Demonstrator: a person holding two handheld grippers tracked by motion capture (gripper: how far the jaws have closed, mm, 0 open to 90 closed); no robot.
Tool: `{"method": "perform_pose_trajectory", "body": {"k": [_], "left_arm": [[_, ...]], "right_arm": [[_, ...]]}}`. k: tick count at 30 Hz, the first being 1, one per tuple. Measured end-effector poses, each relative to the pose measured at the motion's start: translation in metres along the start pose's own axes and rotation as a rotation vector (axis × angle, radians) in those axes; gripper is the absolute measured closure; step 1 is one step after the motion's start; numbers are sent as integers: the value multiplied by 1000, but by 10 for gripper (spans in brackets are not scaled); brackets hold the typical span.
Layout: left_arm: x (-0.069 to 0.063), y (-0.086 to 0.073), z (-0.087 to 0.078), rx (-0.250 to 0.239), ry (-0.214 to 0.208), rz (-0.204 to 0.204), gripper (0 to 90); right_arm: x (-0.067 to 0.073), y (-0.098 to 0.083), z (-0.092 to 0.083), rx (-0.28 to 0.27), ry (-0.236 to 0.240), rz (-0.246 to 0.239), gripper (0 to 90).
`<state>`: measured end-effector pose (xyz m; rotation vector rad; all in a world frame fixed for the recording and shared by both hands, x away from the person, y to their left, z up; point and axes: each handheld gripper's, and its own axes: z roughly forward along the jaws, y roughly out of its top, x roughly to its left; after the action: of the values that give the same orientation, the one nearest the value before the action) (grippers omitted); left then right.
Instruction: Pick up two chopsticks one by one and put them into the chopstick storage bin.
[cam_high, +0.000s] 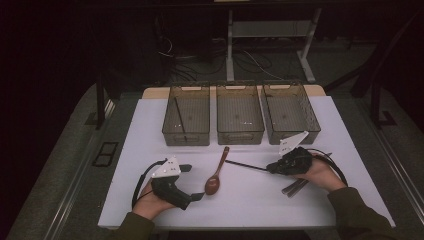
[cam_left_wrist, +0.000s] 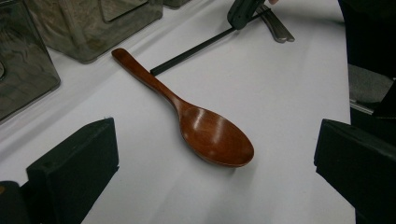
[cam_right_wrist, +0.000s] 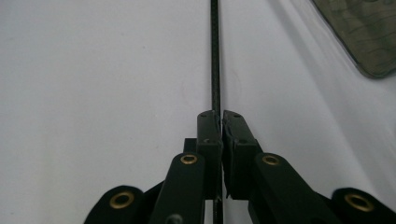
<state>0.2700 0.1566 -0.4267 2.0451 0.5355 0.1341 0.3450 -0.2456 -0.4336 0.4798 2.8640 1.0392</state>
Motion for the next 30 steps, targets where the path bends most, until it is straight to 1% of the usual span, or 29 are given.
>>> {"method": "perform_pose_trajectory", "body": {"k": [1,2,3,5,9,11,14,21,25,30], "left_arm": [[0,0,0,0,0,1,0],[0,0,0,0,0,1,0],[0,0,0,0,0,0,0],[0,0,0,2,0,-1,0],[-1,0,1,0,1,0,0],[-1,0,1,5,1,2,0],[-1,0,1,4,1,2,0],[-2,0,2,2,0,4,0],[-2,0,2,4,1,4,0],[-2,0,2,8,2,5,0]], "right_arm": [[0,0,-2,-11,1,2,864],[0,1,-4,-23,4,17,864],[-1,1,-6,-28,2,9,864],[-1,1,-10,-43,-3,25,864],[0,2,-19,-72,-14,67,864],[1,3,-24,-88,-14,96,864],[1,4,-30,-118,-17,116,865],[2,6,-42,-174,-30,133,865],[3,8,-49,-205,-52,136,865],[5,12,-60,-263,-56,143,865]]}}
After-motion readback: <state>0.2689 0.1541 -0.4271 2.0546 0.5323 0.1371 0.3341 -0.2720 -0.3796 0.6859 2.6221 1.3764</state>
